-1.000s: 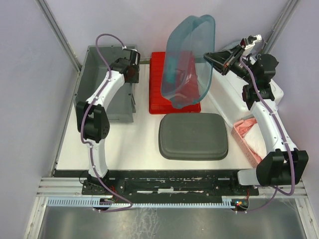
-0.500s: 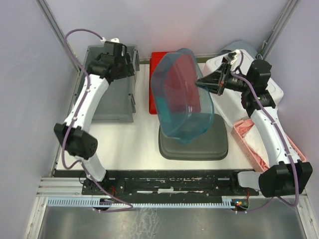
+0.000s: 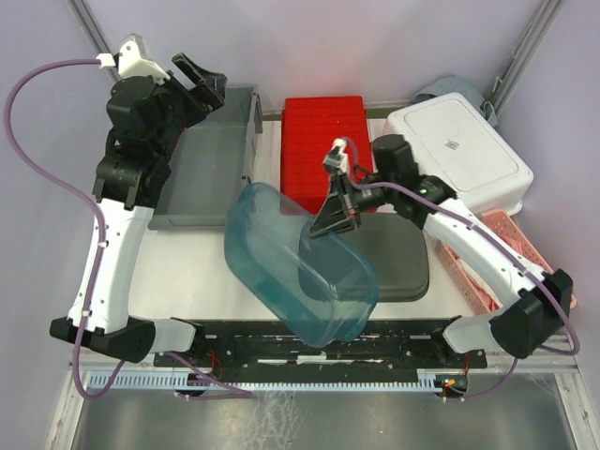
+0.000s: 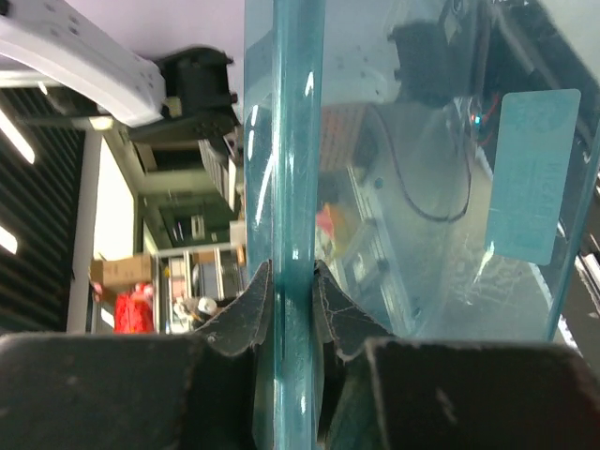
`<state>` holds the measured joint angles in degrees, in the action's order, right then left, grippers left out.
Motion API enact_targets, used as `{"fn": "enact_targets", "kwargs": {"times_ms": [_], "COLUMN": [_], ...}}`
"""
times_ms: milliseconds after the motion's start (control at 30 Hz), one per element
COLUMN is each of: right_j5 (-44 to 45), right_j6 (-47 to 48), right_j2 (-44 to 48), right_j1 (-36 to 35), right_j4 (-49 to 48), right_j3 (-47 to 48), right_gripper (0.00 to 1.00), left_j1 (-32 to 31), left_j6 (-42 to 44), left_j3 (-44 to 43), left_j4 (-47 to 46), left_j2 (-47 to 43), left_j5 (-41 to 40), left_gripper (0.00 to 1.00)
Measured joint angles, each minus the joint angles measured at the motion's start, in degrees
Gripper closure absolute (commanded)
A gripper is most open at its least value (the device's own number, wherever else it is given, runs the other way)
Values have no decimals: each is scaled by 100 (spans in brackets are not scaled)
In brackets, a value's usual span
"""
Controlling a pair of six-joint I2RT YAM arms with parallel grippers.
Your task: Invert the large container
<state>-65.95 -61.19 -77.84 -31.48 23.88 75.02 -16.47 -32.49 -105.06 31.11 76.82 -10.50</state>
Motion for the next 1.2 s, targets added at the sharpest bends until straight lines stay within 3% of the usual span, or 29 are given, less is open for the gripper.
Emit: {"fn": "enact_targets", "kwargs": {"times_ms": [367,800,933,1000,1200], "right_j5": [-203,-894,-800,-485,1375], "right_j6": [1307,1449,1572,1956,3095], "right_j2": [-2153,-4354,-4760,-5014,-5316], "right_j1": [-1432,-1722,-1685,-1659,-1508], "right_j4": [638,354,588,1237,3018], "right_j3": [1495,2675,3228,3783,4715], "right_gripper": [98,97,62,48,25], "left_j1": [0,0,0,0,0], "left_j6": [-13,-55,-79,-101,-142], "left_j3": [-136,103,105,105,105], "left_j4": [-111,-103,-120,-122,-129], "left_j2": [-146,-153,-149,-142,-85], "left_j5": [566,658,656,656,656], "left_gripper": [11,11,11,11,11]}}
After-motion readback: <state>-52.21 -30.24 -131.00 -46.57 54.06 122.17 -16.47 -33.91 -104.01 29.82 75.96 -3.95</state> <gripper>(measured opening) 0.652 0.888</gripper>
